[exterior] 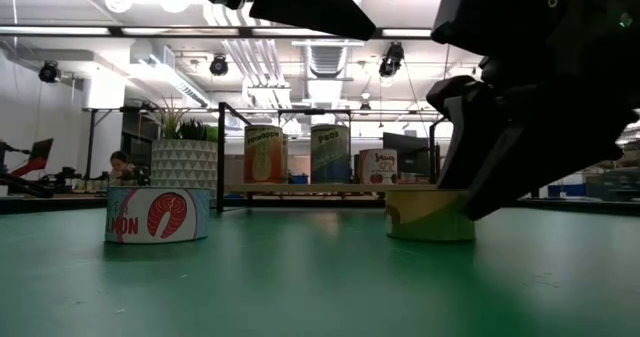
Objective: Pick and place cans onto a shelf
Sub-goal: Put the canned mushrooms on the shelf
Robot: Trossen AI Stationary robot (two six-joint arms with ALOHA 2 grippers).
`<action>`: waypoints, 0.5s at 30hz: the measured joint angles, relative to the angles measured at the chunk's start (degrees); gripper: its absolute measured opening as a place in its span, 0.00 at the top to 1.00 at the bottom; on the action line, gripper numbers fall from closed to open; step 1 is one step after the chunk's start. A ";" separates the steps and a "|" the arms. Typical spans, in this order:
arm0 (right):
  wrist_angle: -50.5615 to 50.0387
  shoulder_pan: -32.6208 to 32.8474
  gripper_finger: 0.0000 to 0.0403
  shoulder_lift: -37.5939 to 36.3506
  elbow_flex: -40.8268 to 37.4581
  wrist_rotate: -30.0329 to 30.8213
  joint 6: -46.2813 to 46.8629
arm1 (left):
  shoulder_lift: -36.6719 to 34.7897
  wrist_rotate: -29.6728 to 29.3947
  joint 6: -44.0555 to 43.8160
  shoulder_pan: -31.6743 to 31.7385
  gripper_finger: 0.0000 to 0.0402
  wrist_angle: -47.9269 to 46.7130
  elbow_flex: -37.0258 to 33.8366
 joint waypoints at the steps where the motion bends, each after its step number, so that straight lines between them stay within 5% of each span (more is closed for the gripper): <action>1: -0.05 -0.01 0.66 0.10 0.00 0.30 0.00 | 0.00 0.00 0.00 0.00 0.91 -0.02 0.00; 7: 0.23 -0.44 0.95 0.46 0.07 0.09 -0.43 | 0.01 0.00 0.01 0.07 0.91 0.20 0.00; 15: -2.57 -0.51 0.98 -2.09 0.75 -1.74 -3.17 | -0.09 -5.84 4.54 -0.38 0.91 0.20 0.00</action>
